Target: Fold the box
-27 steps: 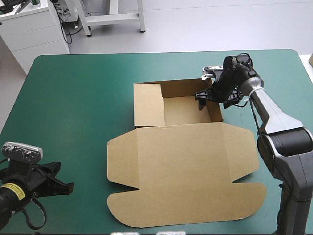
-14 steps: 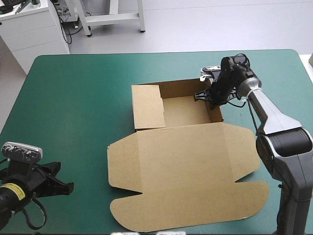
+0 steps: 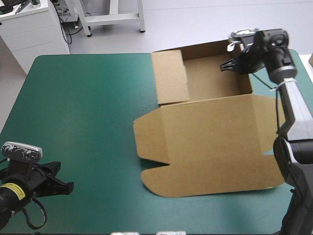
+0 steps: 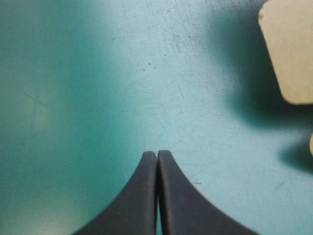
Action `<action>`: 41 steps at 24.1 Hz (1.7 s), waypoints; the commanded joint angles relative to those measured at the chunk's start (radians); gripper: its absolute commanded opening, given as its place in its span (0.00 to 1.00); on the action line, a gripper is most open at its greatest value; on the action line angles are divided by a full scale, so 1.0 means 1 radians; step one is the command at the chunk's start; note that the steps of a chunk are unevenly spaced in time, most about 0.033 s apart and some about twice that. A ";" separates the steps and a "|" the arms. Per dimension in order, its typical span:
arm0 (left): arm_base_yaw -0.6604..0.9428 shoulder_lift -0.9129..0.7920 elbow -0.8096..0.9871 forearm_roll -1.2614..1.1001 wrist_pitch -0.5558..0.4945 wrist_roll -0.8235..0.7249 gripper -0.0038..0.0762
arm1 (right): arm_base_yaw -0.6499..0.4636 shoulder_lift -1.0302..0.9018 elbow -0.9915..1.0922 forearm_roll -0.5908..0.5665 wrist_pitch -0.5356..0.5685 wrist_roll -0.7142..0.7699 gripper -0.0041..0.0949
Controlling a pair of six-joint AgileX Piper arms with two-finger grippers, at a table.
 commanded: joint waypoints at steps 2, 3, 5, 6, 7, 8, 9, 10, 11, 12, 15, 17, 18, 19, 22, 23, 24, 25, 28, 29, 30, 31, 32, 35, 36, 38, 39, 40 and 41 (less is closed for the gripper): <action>-0.002 0.006 -0.024 0.001 -0.055 -0.008 0.01 | -0.179 -0.072 -0.076 -0.052 0.006 -0.003 0.02; -0.002 0.006 -0.024 0.001 -0.055 -0.008 0.01 | -0.212 -0.067 -0.076 -0.052 0.006 -0.003 0.02; -0.002 0.006 -0.024 0.001 -0.055 -0.006 0.01 | -0.303 -0.050 -0.076 -0.052 0.006 -0.003 0.02; -0.002 0.006 -0.024 0.012 -0.055 0.001 0.01 | -0.361 -0.038 -0.067 -0.050 0.006 -0.003 0.02; -0.002 0.006 -0.024 0.020 -0.055 0.004 0.01 | -0.388 -0.033 -0.065 -0.048 0.004 -0.003 0.02; -0.002 0.006 -0.024 0.035 -0.055 0.004 0.01 | -0.438 -0.022 -0.063 -0.048 0.006 -0.003 0.02; -0.002 0.006 -0.024 0.038 -0.055 0.004 0.01 | -0.456 -0.016 -0.063 -0.048 0.006 -0.003 0.02; -0.002 0.006 -0.024 0.038 -0.055 0.004 0.01 | -0.496 0.000 -0.063 -0.055 -0.004 -0.005 0.02; -0.002 0.006 -0.024 0.038 -0.055 0.004 0.01 | -0.524 0.016 -0.063 -0.055 -0.017 -0.007 0.02; -0.002 0.006 -0.024 0.038 -0.055 0.004 0.01 | -0.541 0.032 -0.063 -0.055 -0.027 -0.009 0.02; -0.002 0.006 -0.024 0.055 -0.061 0.004 0.01 | -0.581 0.089 -0.063 -0.055 0.004 -0.027 0.04; -0.002 0.006 -0.024 0.062 -0.061 0.004 0.01 | -0.598 0.108 -0.063 -0.053 0.006 -0.007 0.12; -0.002 0.006 -0.024 0.062 -0.061 0.004 0.01 | -0.597 0.115 -0.063 -0.048 0.006 -0.004 0.16; -0.002 0.006 -0.024 0.060 -0.061 0.004 0.01 | -0.600 0.115 -0.063 -0.047 0.006 -0.004 0.25; -0.002 0.006 -0.024 0.053 -0.061 0.004 0.01 | -0.602 0.115 -0.063 -0.040 0.006 0.000 0.50; -0.002 0.006 -0.024 0.049 -0.061 0.004 0.01 | -0.602 0.113 -0.063 -0.033 0.006 0.000 0.60; -0.002 0.006 -0.024 0.046 -0.061 0.004 0.01 | -0.604 0.113 -0.063 -0.028 0.006 0.000 0.70; -0.002 0.006 -0.024 0.046 -0.061 0.004 0.01 | -0.606 0.108 -0.063 -0.023 0.006 0.000 0.77; -0.002 0.006 -0.024 0.046 -0.061 0.020 0.01 | -0.608 0.073 -0.063 -0.016 0.008 0.015 0.88; -0.002 0.006 -0.024 0.041 -0.061 0.020 0.01 | -0.608 0.050 -0.063 -0.013 0.008 0.015 0.88; -0.002 0.006 -0.024 0.034 -0.061 0.020 0.01 | -0.608 0.023 -0.063 -0.011 0.008 0.015 0.88; -0.002 0.006 -0.024 0.030 -0.061 0.020 0.01 | -0.608 -0.001 -0.063 -0.009 0.008 0.015 0.88; -0.002 0.006 -0.024 0.030 -0.061 0.018 0.01 | -0.608 -0.043 -0.063 0.003 0.008 0.015 0.88; -0.002 0.006 -0.024 0.031 -0.061 0.018 0.01 | -0.608 -0.153 -0.051 0.086 0.008 0.013 0.83; -0.002 0.006 -0.024 0.031 -0.061 0.018 0.01 | -0.608 -0.195 -0.038 0.110 0.008 0.002 0.79; -0.002 0.006 -0.024 0.031 -0.061 0.018 0.01 | -0.606 -0.275 -0.001 0.163 0.008 -0.014 0.65; -0.002 0.006 -0.024 0.031 -0.061 0.018 0.01 | -0.606 -0.306 0.024 0.182 0.008 -0.016 0.57; -0.002 0.006 -0.024 0.031 -0.061 0.018 0.01 | -0.606 -0.342 0.054 0.196 0.008 -0.031 0.47; -0.002 0.006 -0.024 0.031 -0.061 0.018 0.01 | -0.606 -0.378 0.089 0.209 0.008 -0.051 0.35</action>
